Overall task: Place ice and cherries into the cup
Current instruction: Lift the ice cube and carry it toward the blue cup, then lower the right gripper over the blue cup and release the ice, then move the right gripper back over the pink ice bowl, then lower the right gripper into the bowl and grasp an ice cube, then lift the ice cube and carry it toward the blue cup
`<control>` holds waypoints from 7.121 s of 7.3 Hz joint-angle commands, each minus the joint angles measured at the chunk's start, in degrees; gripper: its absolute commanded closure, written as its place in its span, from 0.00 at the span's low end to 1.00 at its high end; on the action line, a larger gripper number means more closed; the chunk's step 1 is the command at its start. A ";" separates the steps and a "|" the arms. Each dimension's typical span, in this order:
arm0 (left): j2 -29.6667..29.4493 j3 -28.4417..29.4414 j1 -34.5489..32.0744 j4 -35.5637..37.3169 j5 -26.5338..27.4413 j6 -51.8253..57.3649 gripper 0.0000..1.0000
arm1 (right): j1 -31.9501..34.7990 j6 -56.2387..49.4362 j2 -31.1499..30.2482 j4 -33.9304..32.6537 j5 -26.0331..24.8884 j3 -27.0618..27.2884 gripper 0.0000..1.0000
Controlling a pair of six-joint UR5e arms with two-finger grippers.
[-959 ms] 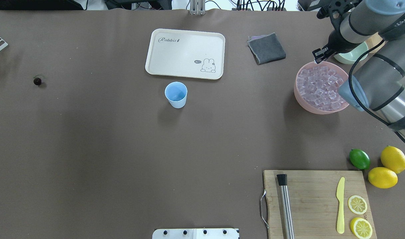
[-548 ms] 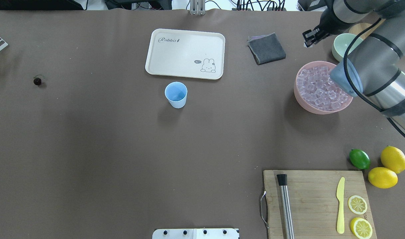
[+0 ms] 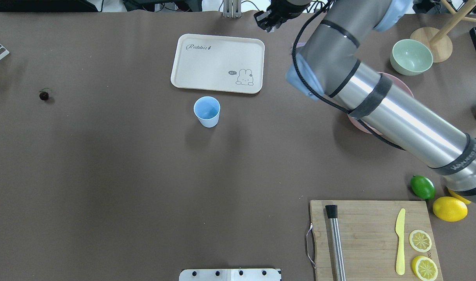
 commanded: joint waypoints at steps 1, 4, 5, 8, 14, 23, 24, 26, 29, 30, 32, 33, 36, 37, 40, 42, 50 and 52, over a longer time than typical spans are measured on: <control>0.15 -0.21 0.00 -0.09 -0.16 0.09 0.02 | -4.98 2.53 1.56 9.78 -1.98 -6.03 1.00; -0.03 -0.21 0.00 -0.09 -0.16 0.09 0.02 | -12.36 3.06 2.62 11.02 -5.14 -5.95 1.00; -0.11 -0.30 0.00 -0.09 -0.17 0.00 0.02 | -14.21 3.15 2.71 10.94 -5.41 -5.95 1.00; -0.11 -0.47 0.00 -0.09 -0.17 0.00 0.02 | -16.86 4.03 2.45 10.85 -5.59 -6.04 1.00; 0.41 -0.82 0.09 -0.09 -0.17 0.18 0.02 | -9.78 3.24 1.75 10.24 0.62 -4.46 0.00; 0.50 -2.49 0.09 -0.62 0.18 0.18 0.02 | 5.99 3.86 -31.19 -7.96 2.50 24.81 0.00; 0.50 -2.84 0.09 -0.62 0.19 0.09 0.02 | 5.29 3.94 -33.22 -7.87 2.50 24.81 0.00; 0.50 -2.76 0.26 -0.62 0.19 0.35 0.02 | 3.62 6.22 -34.37 -7.61 2.50 23.85 0.00; 0.50 -2.93 0.26 -0.62 0.27 0.44 0.02 | 3.09 6.76 -35.61 -7.43 2.76 20.43 0.00; 0.41 -3.02 0.26 -0.62 0.27 0.44 0.02 | 2.39 6.76 -35.52 -7.34 2.76 19.46 0.00; 0.50 -2.94 0.26 -1.14 0.36 0.44 0.02 | 1.85 6.76 -35.61 -7.34 2.59 18.40 0.29; 0.50 -3.02 0.26 -1.58 0.36 0.44 0.02 | 1.85 6.76 -35.61 -7.26 2.59 17.44 0.29; 0.50 -3.37 0.26 -1.67 0.36 0.53 0.02 | 1.07 6.76 -35.52 -7.08 2.59 15.50 0.24; 0.50 -3.37 0.26 -1.67 0.36 0.53 0.02 | 0.80 6.84 -35.52 -4.47 2.59 13.93 0.24; 0.50 -3.37 0.26 -1.67 0.36 0.53 0.02 | 0.71 6.50 -35.18 1.36 2.50 10.39 0.90; 0.59 -3.11 0.26 -1.67 0.36 0.53 0.02 | 0.89 6.14 -34.47 1.10 2.50 11.79 1.00; 0.32 -2.76 0.61 -1.24 0.27 0.00 0.02 | 9.59 -1.51 -17.03 -15.86 5.49 17.18 1.00; 0.50 -3.28 0.61 -1.15 -0.25 -0.09 0.02 | 6.98 -0.63 -7.70 -13.95 3.48 10.52 1.00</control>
